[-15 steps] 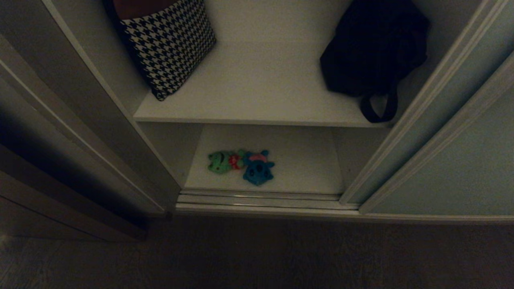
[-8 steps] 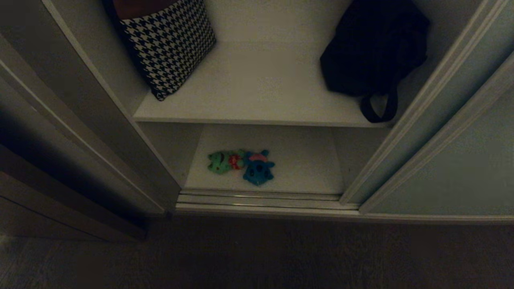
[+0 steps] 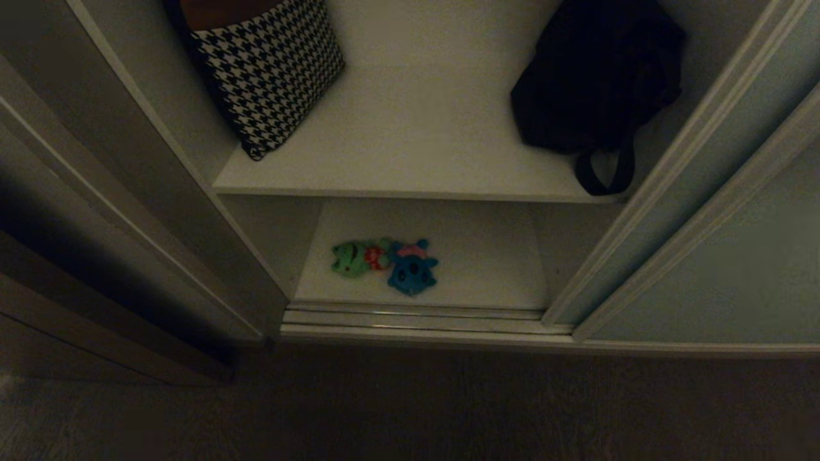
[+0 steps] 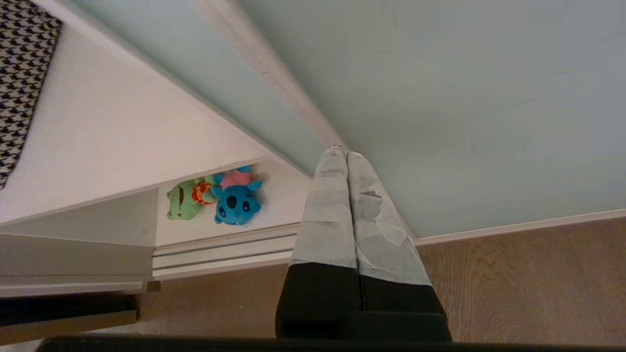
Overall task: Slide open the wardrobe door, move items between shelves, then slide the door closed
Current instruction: Close the door
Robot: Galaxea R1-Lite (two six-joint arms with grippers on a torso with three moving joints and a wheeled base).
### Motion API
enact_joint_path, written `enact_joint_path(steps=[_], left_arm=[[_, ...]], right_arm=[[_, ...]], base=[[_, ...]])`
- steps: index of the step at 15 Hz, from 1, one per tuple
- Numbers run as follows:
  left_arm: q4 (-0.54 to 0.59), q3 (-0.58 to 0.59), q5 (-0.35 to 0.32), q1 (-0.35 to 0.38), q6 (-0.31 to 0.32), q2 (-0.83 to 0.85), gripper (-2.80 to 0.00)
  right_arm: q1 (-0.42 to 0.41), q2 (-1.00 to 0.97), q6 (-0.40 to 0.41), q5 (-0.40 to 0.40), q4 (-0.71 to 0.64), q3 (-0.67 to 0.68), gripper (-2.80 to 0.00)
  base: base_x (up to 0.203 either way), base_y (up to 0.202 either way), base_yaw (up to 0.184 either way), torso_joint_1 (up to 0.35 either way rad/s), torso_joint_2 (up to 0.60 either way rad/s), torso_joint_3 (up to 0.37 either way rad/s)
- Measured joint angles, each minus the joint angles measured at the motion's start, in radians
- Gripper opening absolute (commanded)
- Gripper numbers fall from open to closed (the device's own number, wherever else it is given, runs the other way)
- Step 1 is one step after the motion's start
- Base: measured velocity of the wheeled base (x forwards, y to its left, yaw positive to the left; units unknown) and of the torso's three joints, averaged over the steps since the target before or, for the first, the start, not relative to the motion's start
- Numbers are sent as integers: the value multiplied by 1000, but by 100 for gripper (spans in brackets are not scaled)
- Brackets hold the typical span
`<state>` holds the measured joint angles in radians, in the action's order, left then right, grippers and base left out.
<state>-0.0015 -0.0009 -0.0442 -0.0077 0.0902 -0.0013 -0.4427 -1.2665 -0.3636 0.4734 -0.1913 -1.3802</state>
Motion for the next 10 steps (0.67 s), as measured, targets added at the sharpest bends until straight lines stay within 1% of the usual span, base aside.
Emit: enact_joint_path(steps=[4,10], left_arm=[[1,0,0,0,0,0,-280],[0,0,0,0,0,0,-280]], right_arm=[[48,-26,2,-35,52,14,-280],[52,-58,2,-40,90,26,-280]], base=[[0,0,0,0,0,0],[0,0,0,0,0,0]])
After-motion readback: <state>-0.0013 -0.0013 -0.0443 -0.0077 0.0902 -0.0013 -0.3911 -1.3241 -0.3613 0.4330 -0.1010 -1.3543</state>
